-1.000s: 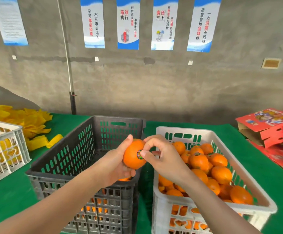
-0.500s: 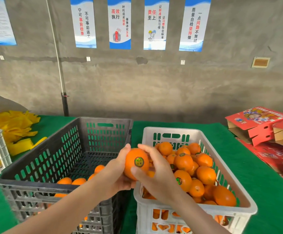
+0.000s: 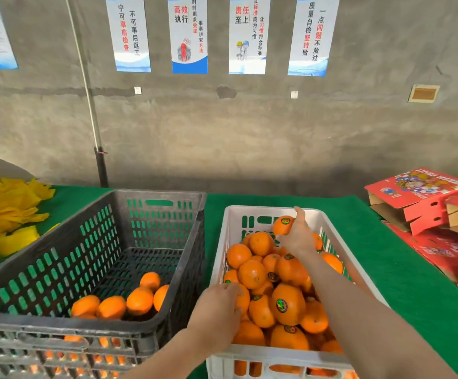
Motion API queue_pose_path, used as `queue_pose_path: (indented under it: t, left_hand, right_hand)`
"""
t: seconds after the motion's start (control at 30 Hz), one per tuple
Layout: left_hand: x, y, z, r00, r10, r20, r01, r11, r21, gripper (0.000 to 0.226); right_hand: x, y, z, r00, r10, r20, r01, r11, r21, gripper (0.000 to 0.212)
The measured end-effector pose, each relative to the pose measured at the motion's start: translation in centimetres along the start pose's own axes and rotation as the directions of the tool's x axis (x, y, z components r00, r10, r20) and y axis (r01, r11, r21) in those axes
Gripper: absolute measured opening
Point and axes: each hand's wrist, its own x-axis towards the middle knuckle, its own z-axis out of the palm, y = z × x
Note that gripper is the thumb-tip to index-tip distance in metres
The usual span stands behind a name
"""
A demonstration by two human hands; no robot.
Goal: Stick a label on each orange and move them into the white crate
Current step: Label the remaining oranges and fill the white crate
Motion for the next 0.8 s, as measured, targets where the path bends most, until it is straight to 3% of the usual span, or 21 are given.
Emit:
queue_pose_path:
  t: [0.1, 0.17, 0.3, 0.4, 0.47, 0.53, 0.6, 0.67, 0.73, 0.8]
  left_hand:
    - [0.0, -0.3, 0.1, 0.998, -0.007, -0.060, 0.002, 0.997, -0.071, 0.024]
    - [-0.2, -0.3, 0.0, 0.995, -0.020, -0.097, 0.010, 0.994, -0.110, 0.024]
    - [-0.7, -0.1, -0.5, 0.989, -0.056, -0.138, 0.033, 0.986, -0.163, 0.024]
    - [-1.6, 0.5, -1.1, 0.974, -0.069, -0.218, 0.017, 0.973, -0.229, 0.021]
    - [-2.6, 0.5, -1.1, 0.962, -0.097, -0.255, 0.014, 0.952, -0.307, 0.019]
    - [-4.1, 0.4, -0.8, 0.960, -0.095, -0.262, -0.012, 0.926, -0.377, 0.016]
    - [-6.1, 0.1, -0.2, 0.964, -0.032, -0.263, -0.069, 0.929, -0.364, 0.020]
    - [-8.3, -0.2, 0.2, 0.958, 0.030, -0.285, -0.131, 0.931, -0.341, 0.032]
    - [-10.8, -0.6, 0.8, 0.946, 0.042, -0.323, -0.166, 0.915, -0.367, 0.041]
    - [-13.2, -1.2, 1.9, 0.946, 0.006, -0.325, -0.141, 0.908, -0.395, 0.047]
  right_hand:
    - [0.8, 0.9, 0.5, 0.992, 0.059, 0.110, -0.036, 0.979, -0.202, 0.097]
    - [0.3, 0.3, 0.1, 0.992, 0.053, 0.113, -0.025, 0.971, -0.236, 0.086]
    - [-5.0, -2.3, -2.4, 0.979, -0.201, -0.023, 0.200, 0.980, -0.016, 0.050]
    - [-12.1, -3.7, -4.7, 0.896, -0.425, -0.133, 0.443, 0.881, 0.169, 0.027]
    - [-17.6, -3.3, -5.4, 0.819, -0.569, -0.079, 0.559, 0.758, 0.337, 0.015]
    - [-22.4, -1.6, -4.6, 0.759, -0.639, 0.126, 0.543, 0.728, 0.419, 0.005]
    - [-26.0, 1.0, -2.4, 0.701, -0.557, 0.444, 0.453, 0.830, 0.326, 0.012]
    - [-28.2, 3.9, 0.2, 0.612, -0.259, 0.747, 0.365, 0.931, 0.024, 0.026]
    - [-29.5, 6.7, 2.3, 0.564, 0.015, 0.826, 0.348, 0.903, -0.254, 0.051]
    - [-30.3, 8.2, 3.7, 0.566, 0.091, 0.819, 0.308, 0.899, -0.313, 0.066]
